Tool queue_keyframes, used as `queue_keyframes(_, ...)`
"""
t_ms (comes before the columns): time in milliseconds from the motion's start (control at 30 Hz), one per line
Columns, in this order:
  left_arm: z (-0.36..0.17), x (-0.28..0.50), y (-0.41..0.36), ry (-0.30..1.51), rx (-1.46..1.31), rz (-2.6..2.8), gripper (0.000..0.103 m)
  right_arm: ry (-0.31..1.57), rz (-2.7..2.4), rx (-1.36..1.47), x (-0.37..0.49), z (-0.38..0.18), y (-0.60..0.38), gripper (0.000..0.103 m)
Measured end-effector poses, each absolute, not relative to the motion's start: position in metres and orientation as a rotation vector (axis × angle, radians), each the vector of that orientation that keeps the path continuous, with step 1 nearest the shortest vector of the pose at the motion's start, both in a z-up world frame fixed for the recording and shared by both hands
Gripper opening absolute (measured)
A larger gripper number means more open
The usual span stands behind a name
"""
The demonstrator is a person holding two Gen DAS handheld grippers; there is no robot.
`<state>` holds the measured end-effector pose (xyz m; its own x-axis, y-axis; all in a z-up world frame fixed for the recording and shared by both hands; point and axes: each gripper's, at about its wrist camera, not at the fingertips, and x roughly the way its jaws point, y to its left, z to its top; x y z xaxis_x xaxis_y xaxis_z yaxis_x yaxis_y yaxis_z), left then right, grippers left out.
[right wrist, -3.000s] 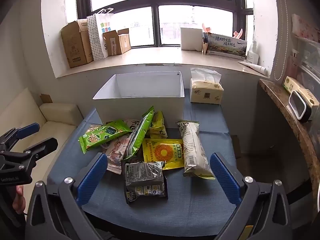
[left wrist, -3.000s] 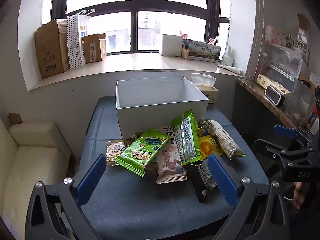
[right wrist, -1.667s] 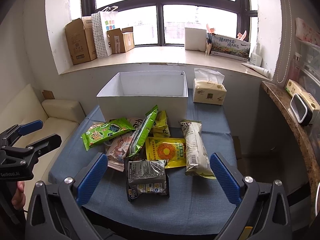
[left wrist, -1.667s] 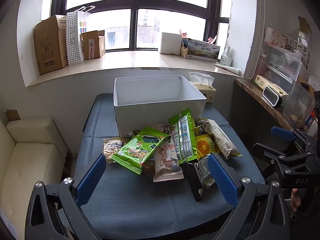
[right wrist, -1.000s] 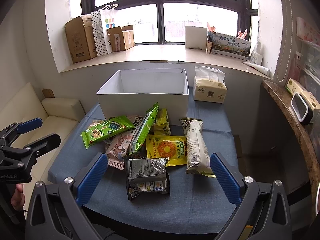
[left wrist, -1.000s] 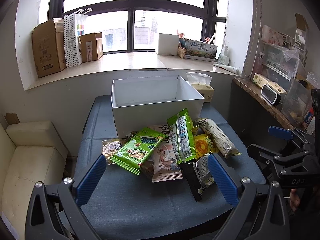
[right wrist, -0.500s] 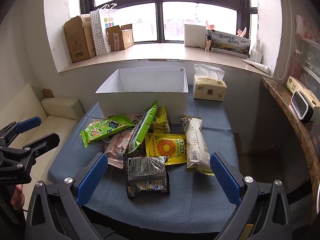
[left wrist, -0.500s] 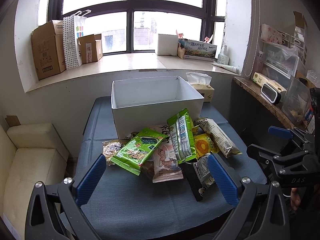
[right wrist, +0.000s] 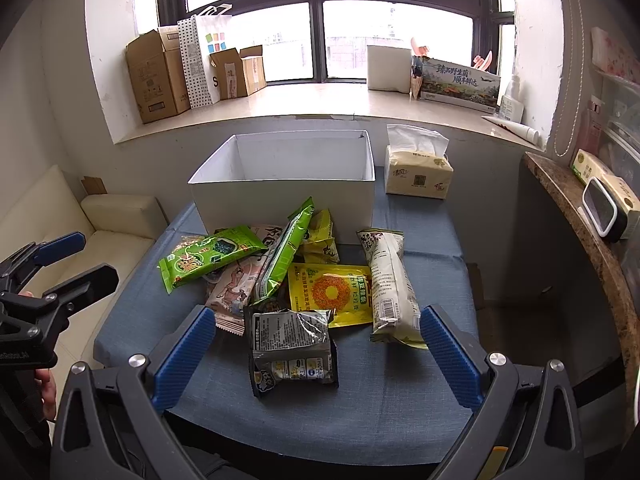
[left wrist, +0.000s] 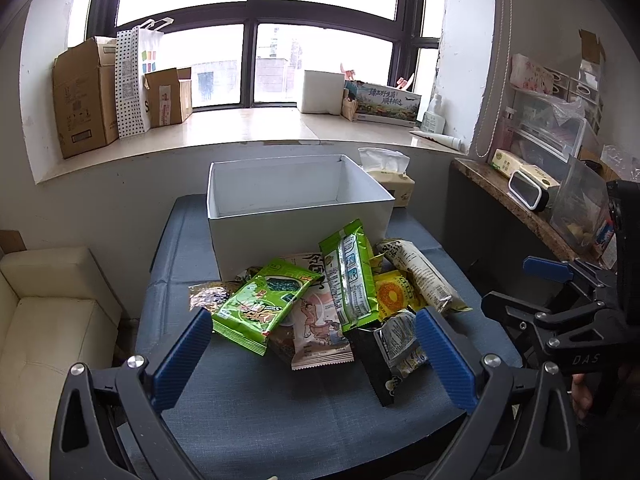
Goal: Organize snacks
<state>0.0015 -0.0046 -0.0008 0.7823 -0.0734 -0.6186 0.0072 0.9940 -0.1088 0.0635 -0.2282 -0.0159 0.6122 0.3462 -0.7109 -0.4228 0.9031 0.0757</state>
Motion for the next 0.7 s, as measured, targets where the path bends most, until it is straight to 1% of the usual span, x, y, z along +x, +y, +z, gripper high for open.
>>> queue_keyframes(400,0.003,-0.001,-0.01,0.682,-0.082,-0.054,0.103,0.793,0.441,-0.092,0.075,-0.019,-0.237,0.103)
queue_keyframes(533,0.0,0.0,-0.01,0.693,-0.092,-0.069,0.103,0.846,0.415,-0.092,0.117,-0.039,-0.247,0.103)
queue_keyframes(700,-0.002,0.002,-0.006,0.707,-0.114,-0.098,0.103,0.971,0.421,-0.044,0.183,-0.084,-0.259,0.103)
